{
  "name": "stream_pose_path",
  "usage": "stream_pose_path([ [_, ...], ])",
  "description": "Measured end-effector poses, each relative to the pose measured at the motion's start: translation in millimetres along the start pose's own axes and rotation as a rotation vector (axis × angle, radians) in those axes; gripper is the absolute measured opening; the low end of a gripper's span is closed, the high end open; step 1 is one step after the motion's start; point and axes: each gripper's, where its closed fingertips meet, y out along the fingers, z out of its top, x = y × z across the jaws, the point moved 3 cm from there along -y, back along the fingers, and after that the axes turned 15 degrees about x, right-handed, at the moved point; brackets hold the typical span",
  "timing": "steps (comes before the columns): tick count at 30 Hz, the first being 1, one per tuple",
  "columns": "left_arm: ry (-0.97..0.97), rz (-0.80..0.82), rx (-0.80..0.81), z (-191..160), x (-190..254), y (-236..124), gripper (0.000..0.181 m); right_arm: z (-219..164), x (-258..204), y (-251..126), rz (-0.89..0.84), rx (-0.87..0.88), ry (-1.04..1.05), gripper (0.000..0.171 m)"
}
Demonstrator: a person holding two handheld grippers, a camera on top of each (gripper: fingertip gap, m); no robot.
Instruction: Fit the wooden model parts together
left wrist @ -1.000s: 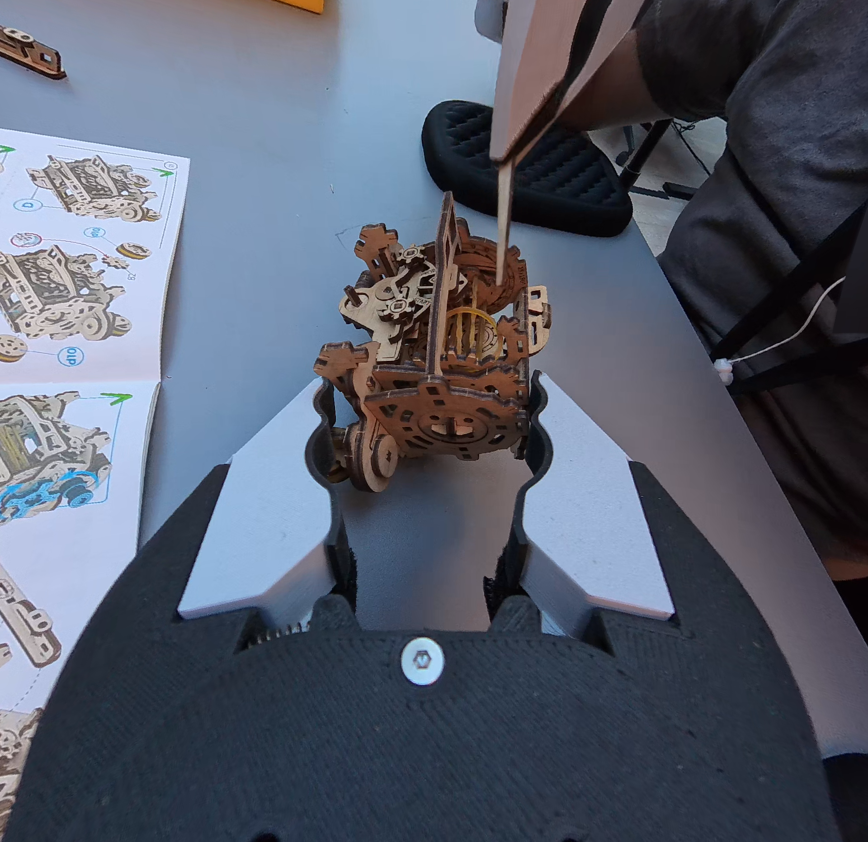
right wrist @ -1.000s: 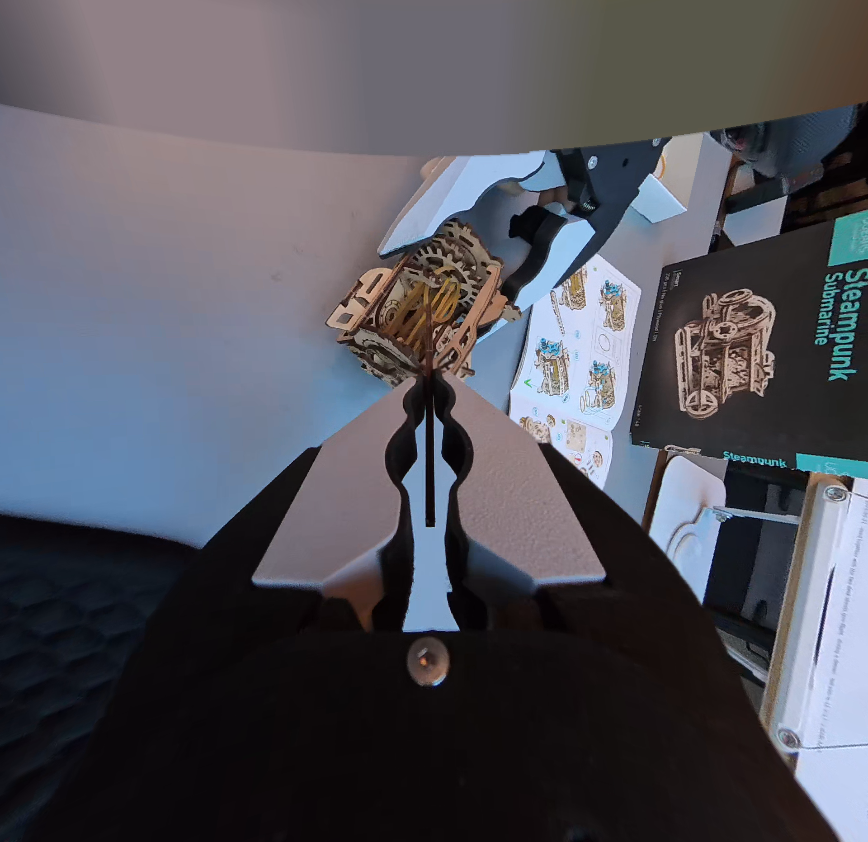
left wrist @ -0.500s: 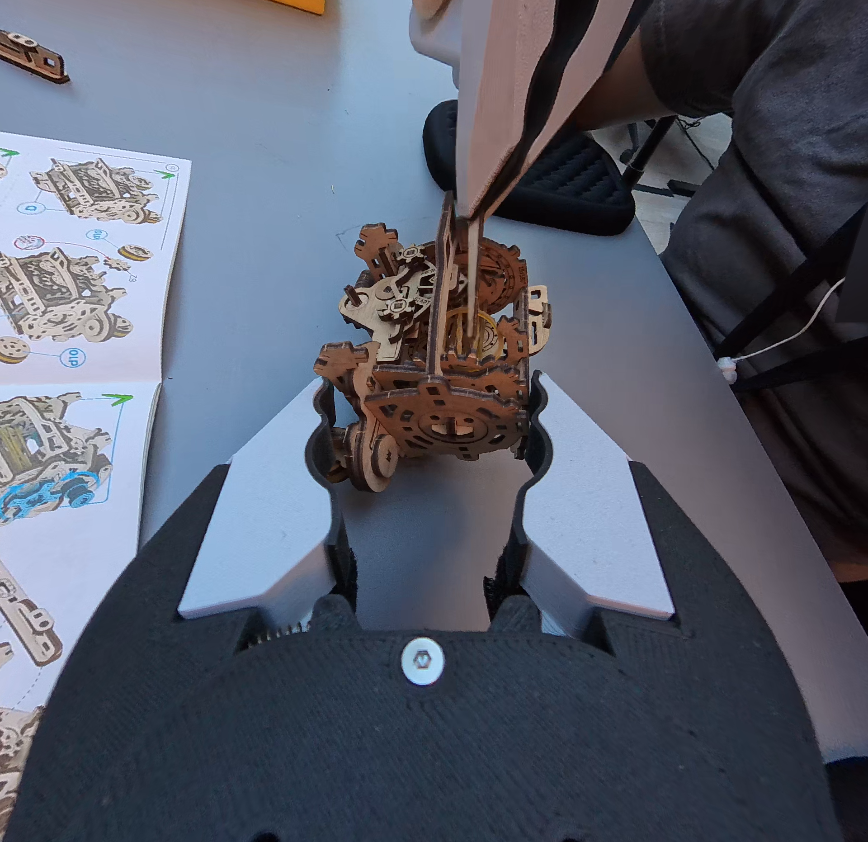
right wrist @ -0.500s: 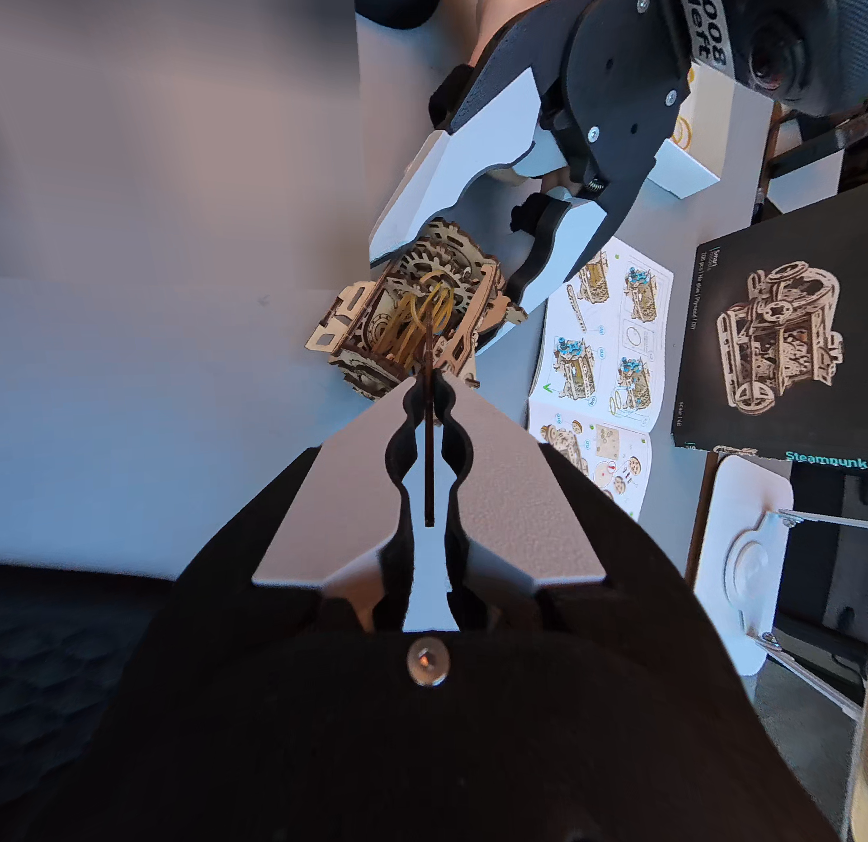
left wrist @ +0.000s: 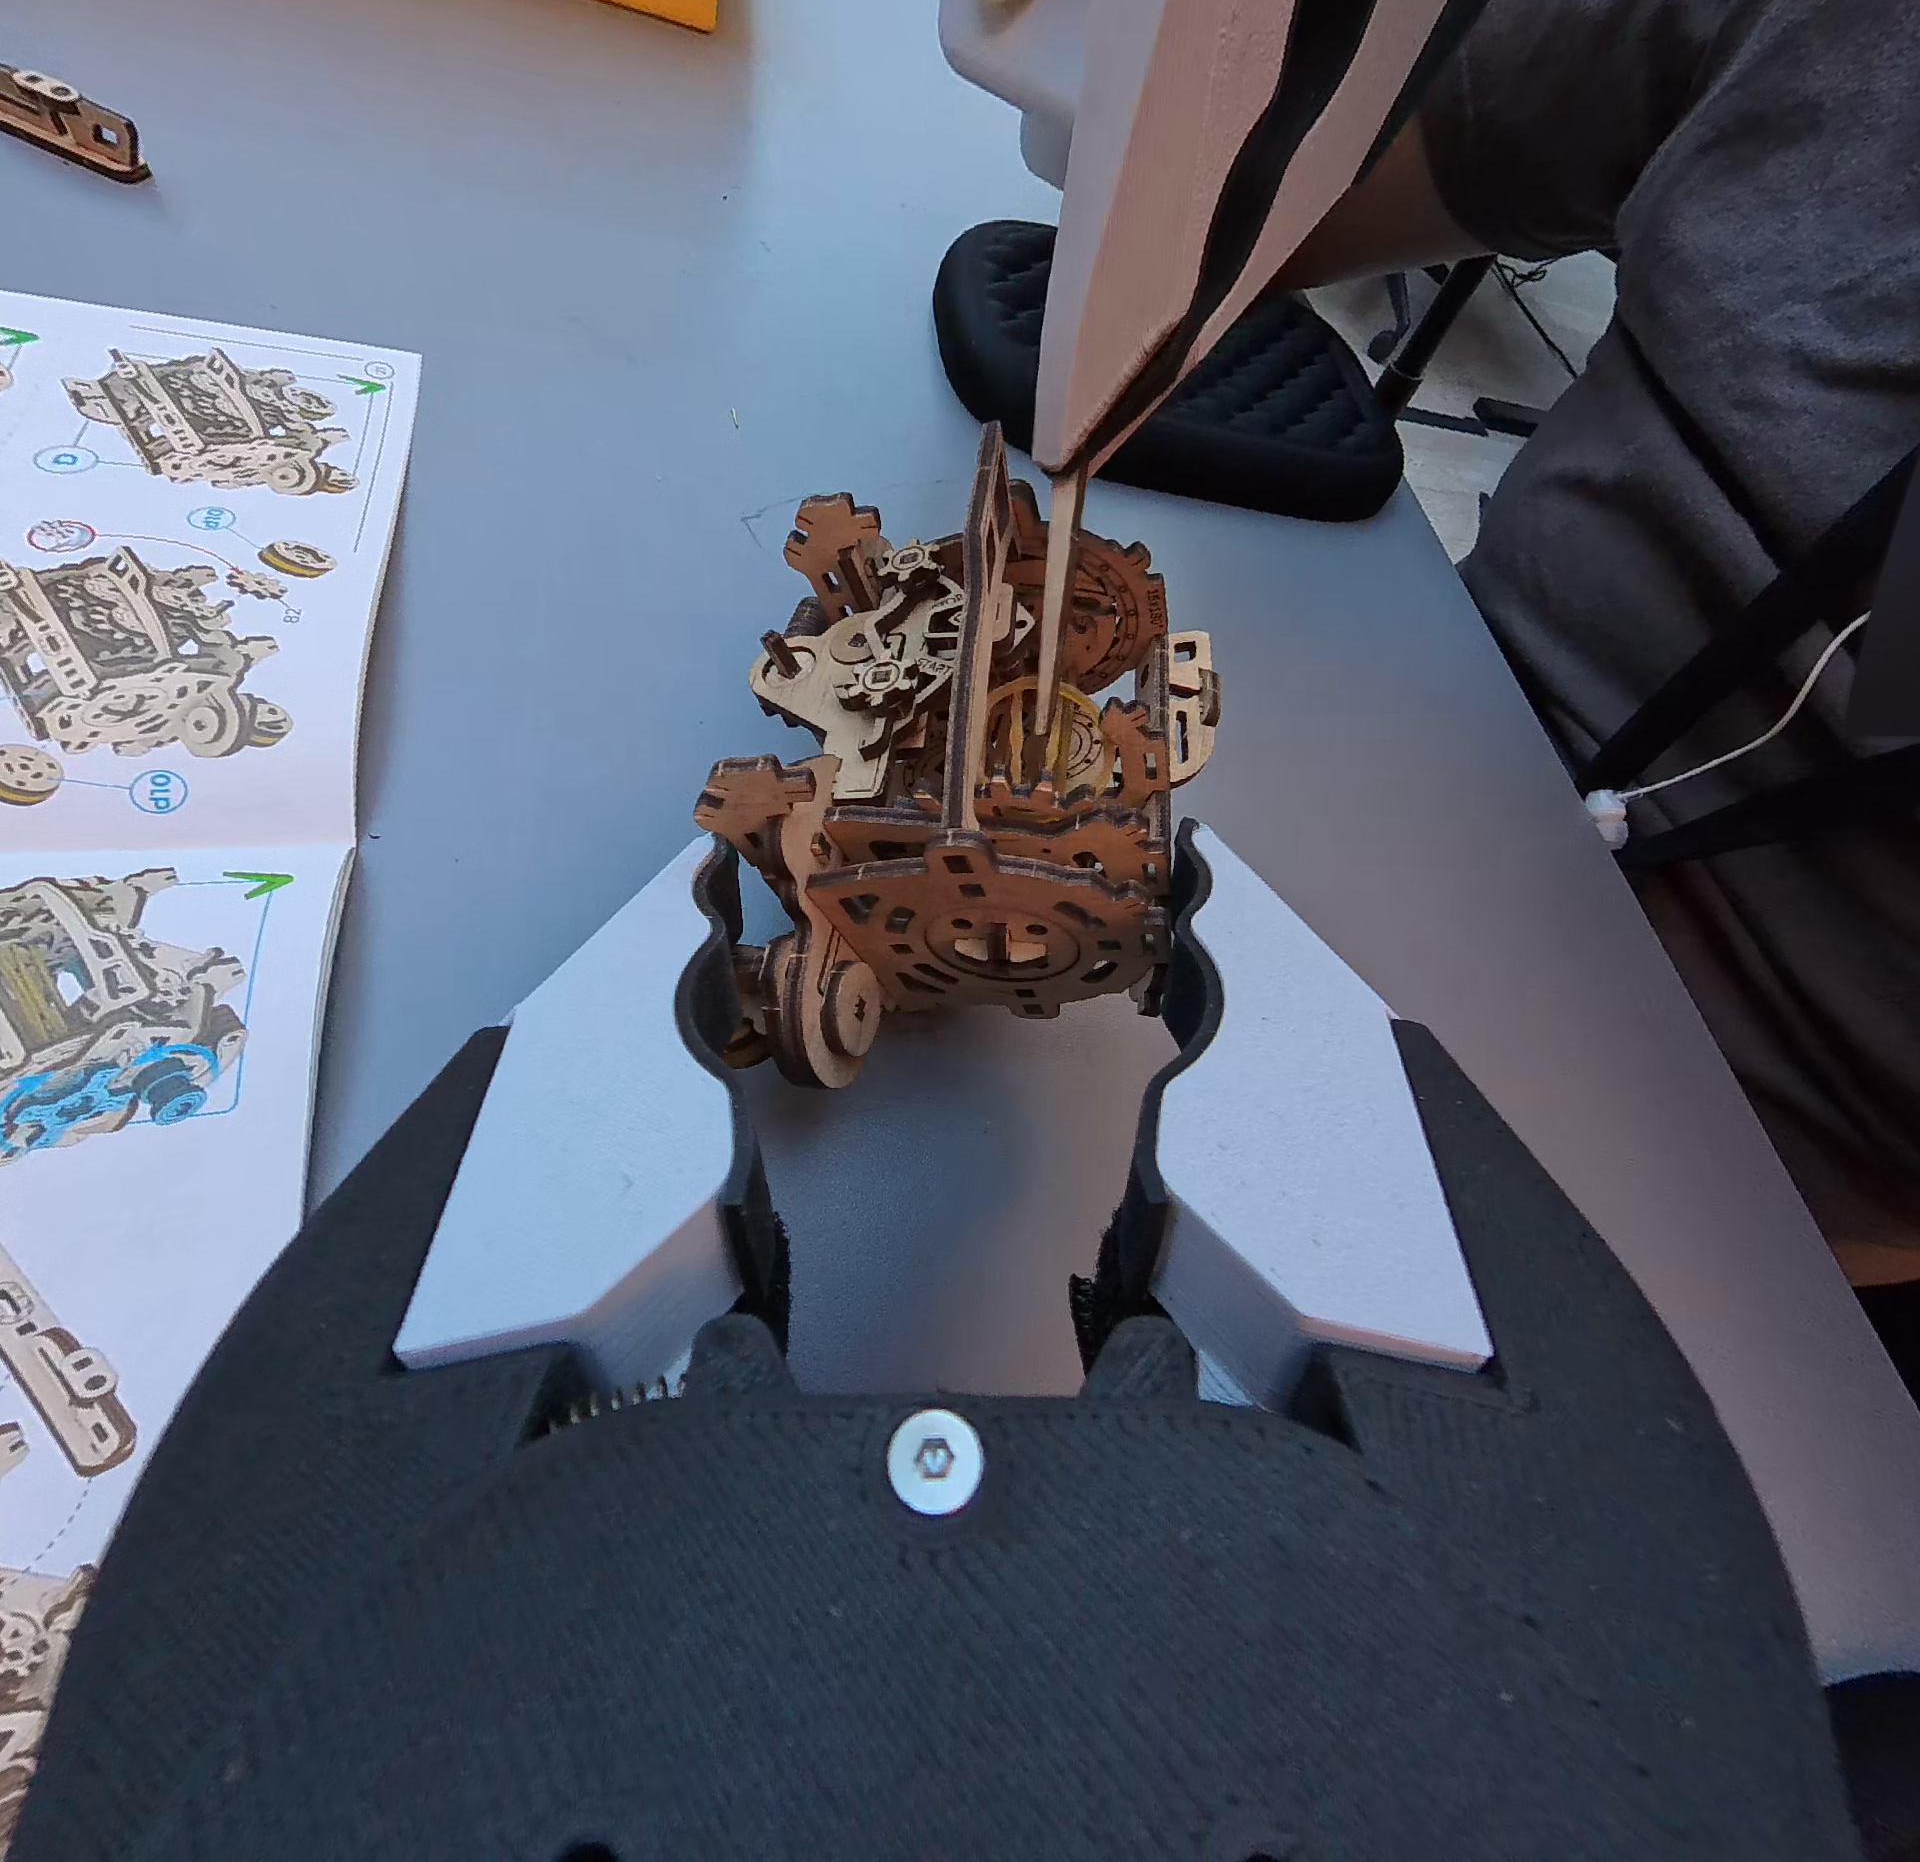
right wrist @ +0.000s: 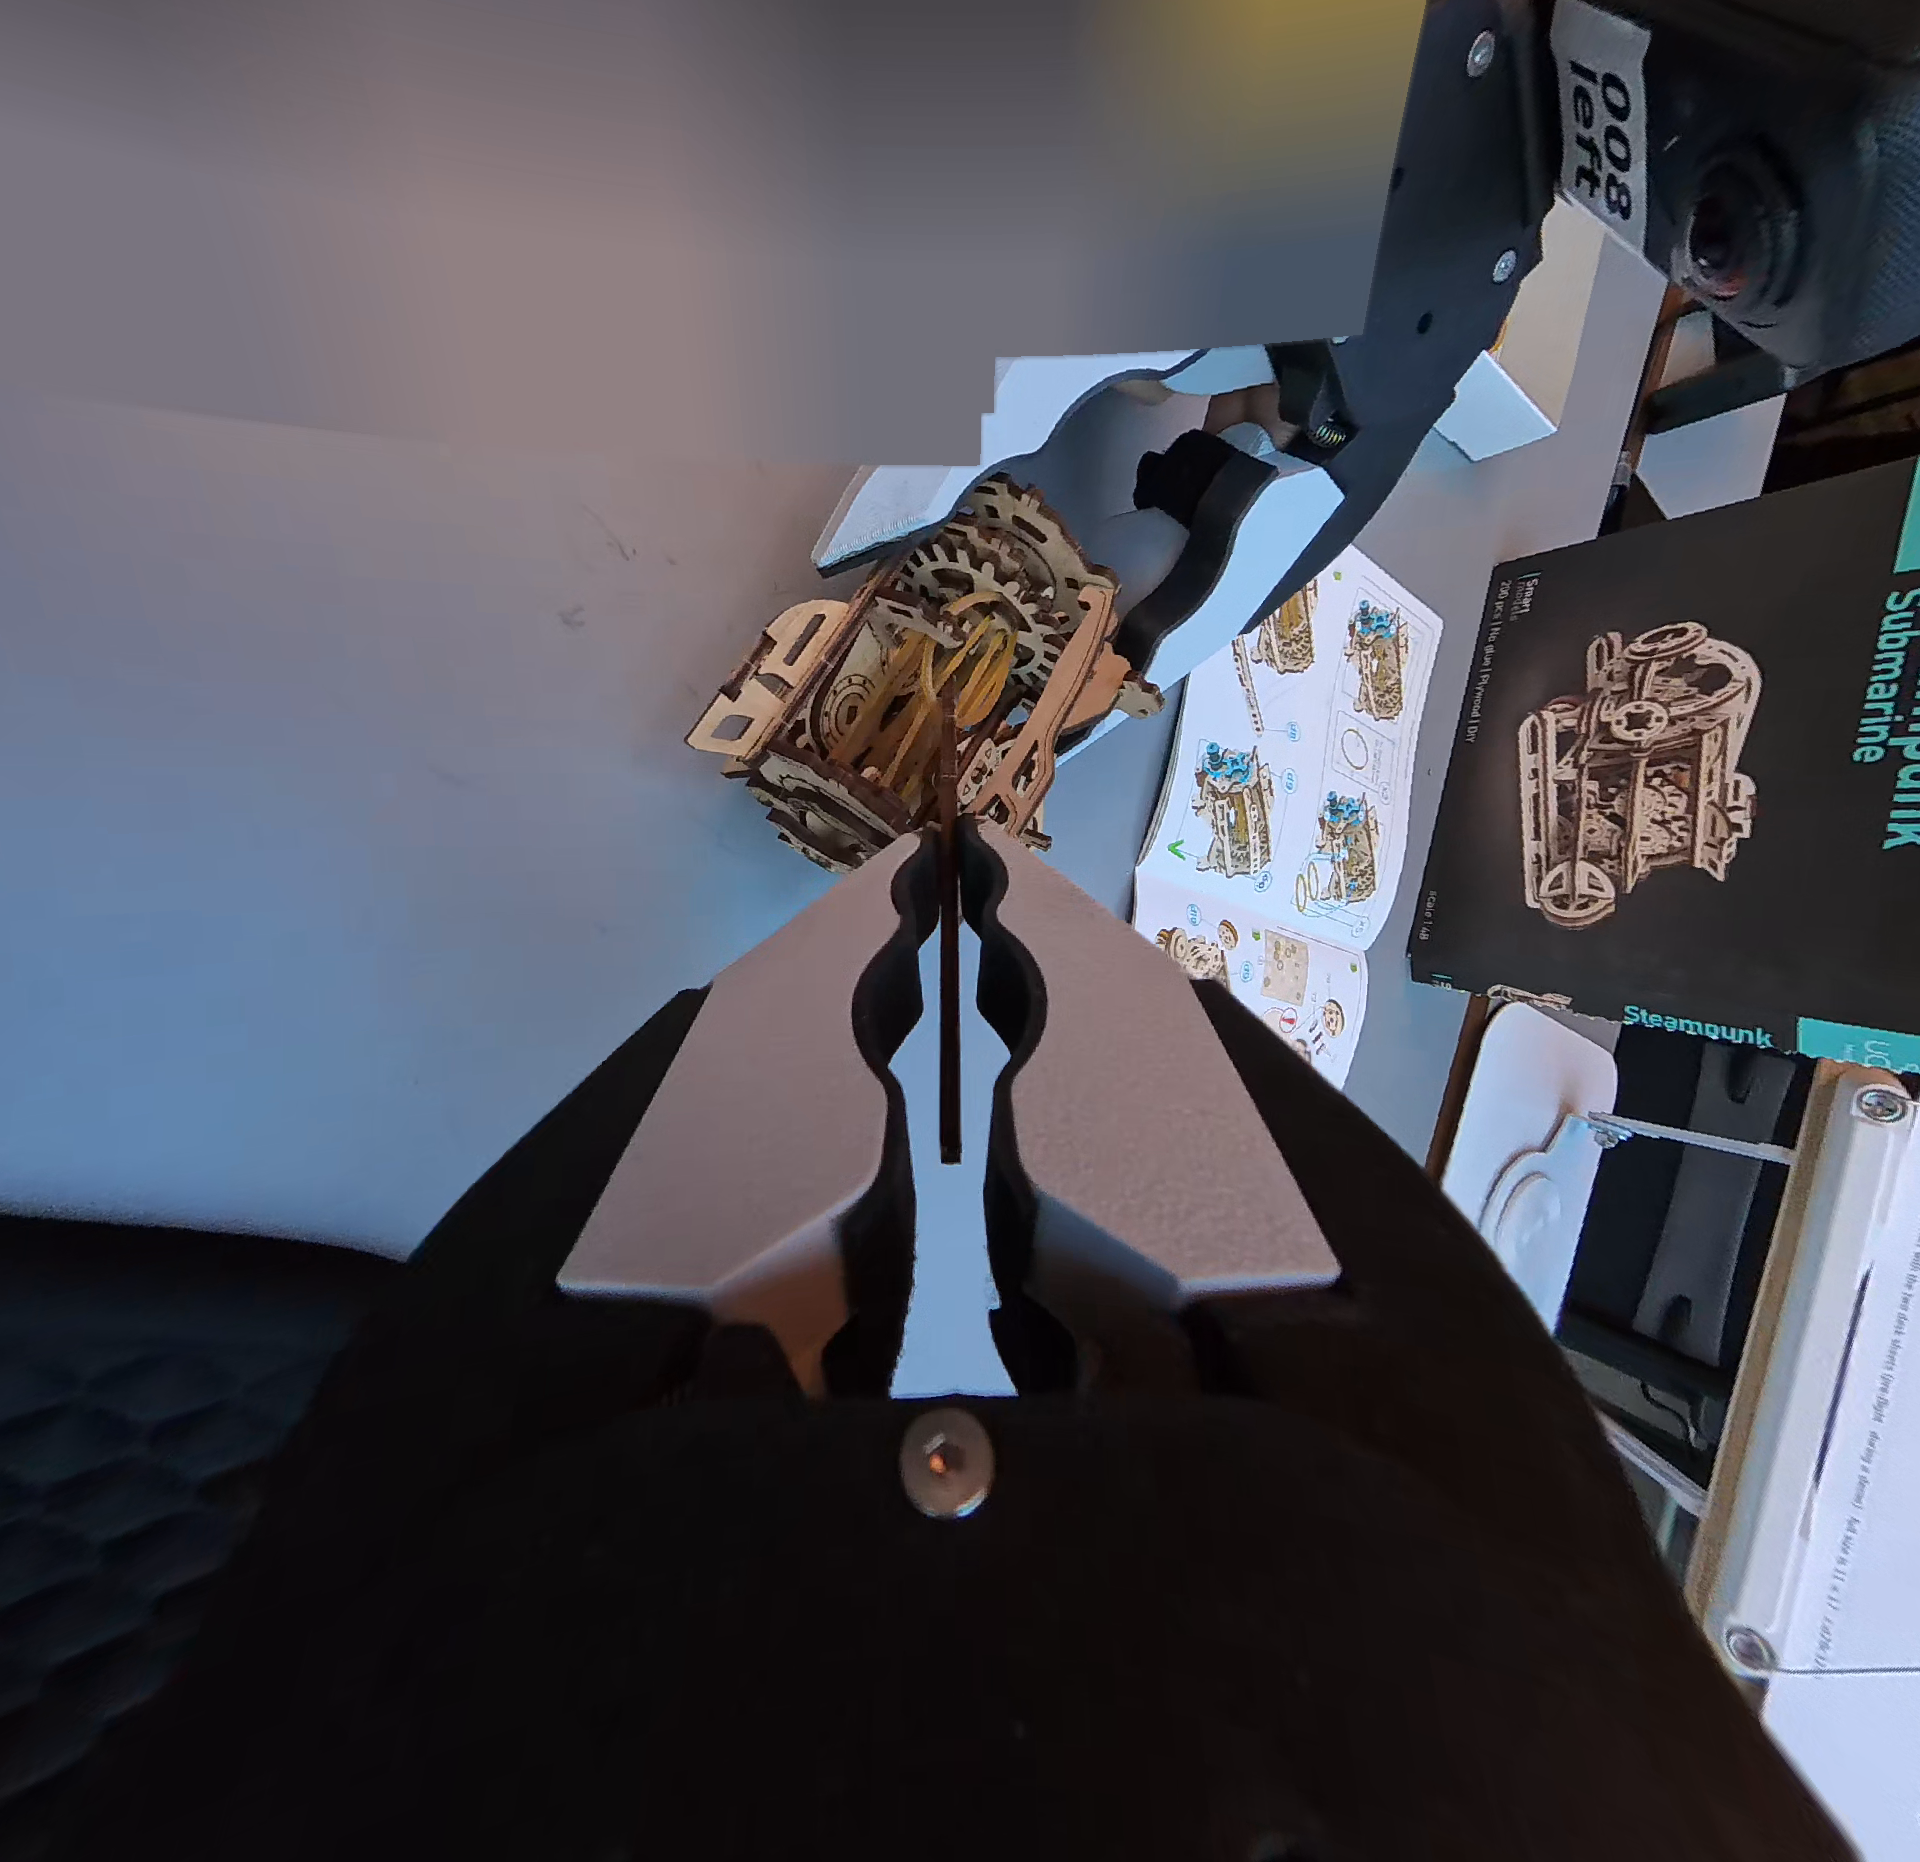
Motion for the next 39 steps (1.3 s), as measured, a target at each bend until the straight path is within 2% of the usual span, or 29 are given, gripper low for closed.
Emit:
stream_pose_path([
  [1, 0.000, 0.000, 0.000, 0.0, 0.0, 0.0, 0.082, -0.3, 0.2, 0.2, -0.004, -0.002, -0.015, 0.001],
  [9, -0.002, 0.000, 0.000, 0.0, -0.1, 0.0, 0.082, 9.0, 13.3, 1.2, -0.082, 0.097, -0.004, 0.001],
  [18, -0.001, 0.000, -0.001, 0.0, 0.0, 0.0, 0.082, 3.7, 10.7, 10.5, -0.001, 0.217, 0.059, 0.001],
  [21, 0.001, -0.001, -0.001, 0.0, 0.1, 0.0, 0.082, -1.6, 10.1, 9.1, 0.009, 0.188, 0.037, 0.001],
  [24, -0.002, -0.002, 0.000, 0.1, 0.0, 0.1, 0.082, 5.0, 9.3, 7.2, 0.022, 0.239, 0.054, 0.001],
  [39, -0.009, -0.006, 0.000, 0.5, -0.7, 1.1, 0.082, -0.9, 8.8, 12.3, 0.005, 0.145, -0.022, 0.001],
])
